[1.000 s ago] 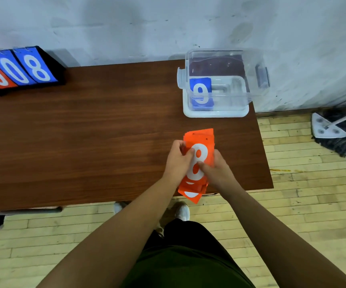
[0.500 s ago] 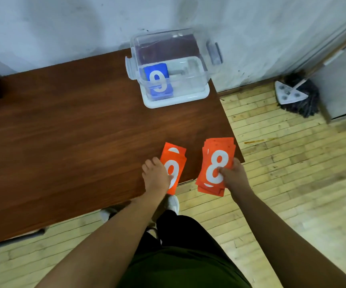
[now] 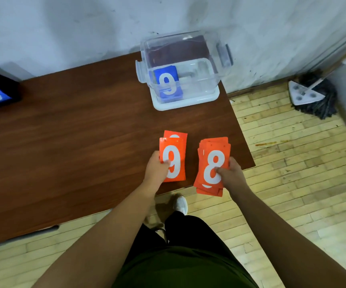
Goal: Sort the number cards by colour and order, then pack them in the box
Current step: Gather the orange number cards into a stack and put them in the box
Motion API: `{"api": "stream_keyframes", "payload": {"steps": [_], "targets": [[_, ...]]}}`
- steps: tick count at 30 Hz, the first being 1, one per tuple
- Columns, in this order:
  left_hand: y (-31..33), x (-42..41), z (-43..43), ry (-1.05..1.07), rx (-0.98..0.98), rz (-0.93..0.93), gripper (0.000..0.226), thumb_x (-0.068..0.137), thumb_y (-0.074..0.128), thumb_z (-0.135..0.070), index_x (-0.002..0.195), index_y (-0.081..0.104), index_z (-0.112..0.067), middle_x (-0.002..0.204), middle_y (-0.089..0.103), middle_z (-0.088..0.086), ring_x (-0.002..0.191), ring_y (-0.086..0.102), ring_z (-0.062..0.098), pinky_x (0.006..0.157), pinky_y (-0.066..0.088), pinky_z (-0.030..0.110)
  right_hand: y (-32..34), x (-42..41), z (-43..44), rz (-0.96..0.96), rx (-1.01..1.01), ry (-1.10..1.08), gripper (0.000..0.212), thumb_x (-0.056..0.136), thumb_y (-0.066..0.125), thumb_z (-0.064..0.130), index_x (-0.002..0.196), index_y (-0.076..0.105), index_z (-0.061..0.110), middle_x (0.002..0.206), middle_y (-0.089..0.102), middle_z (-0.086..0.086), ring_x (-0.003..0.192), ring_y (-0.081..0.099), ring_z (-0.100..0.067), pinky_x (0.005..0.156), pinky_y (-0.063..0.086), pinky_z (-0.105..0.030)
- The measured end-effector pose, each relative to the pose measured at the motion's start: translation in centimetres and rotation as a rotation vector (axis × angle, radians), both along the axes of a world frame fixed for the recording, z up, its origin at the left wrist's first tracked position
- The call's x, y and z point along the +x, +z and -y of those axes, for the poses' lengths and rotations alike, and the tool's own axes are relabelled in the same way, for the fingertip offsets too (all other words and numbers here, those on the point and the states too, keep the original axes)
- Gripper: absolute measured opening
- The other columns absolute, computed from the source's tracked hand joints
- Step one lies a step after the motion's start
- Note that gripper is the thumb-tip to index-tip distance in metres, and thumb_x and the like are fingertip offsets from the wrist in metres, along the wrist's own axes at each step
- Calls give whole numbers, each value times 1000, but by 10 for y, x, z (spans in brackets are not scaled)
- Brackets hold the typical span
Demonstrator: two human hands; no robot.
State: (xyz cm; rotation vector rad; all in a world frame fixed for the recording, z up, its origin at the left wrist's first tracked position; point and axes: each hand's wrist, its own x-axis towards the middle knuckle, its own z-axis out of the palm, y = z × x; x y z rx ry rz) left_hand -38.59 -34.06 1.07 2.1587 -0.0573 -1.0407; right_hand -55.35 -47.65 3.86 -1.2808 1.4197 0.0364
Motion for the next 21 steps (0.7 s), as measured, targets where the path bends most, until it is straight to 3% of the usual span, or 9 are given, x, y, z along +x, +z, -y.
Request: {"api": "stream_keyframes", "payload": {"steps": [5,7,10,14,17,21], "targets": [[26,15,-2,117,-226,-120,56,79,79,-34,129,54,-23,121,65,-2,107,65,19,92,55,45,14,31,3,102,35,46,46,92,65,21,134,47,21,124,62,-3,105,62,-24,89,54,-46],[34,18,-2,73,-259,-138,58,77,79,-39,126,51,-29,120,65,-6,106,65,16,90,56,41,22,44,3,165,48,80,43,93,64,24,133,48,24,122,63,0,105,64,-24,89,55,-47],[47,20,1,-10,-244,-99,60,78,77,-45,128,46,-31,116,59,-13,101,62,10,85,54,32,36,62,-2,285,91,121,34,96,57,33,129,50,30,116,67,5,100,67,-18,81,59,-38],[55,20,3,2,-249,-68,68,79,75,-46,135,42,-26,121,56,-11,104,59,10,92,52,36,47,79,-11,330,65,218,31,99,48,41,129,45,32,113,63,11,96,65,-11,72,56,-25],[55,18,1,-8,-264,-81,71,80,73,-47,138,37,-25,123,54,-12,105,57,9,91,52,34,46,86,-16,309,-17,338,44,99,50,36,140,38,27,123,55,9,105,59,-12,81,51,-27],[48,13,0,-1,-254,-150,66,91,61,-45,143,28,-23,132,48,-6,119,54,18,100,48,39,42,93,-19,284,-21,380,45,101,48,33,143,35,24,134,53,2,117,56,-20,94,49,-38]]}}
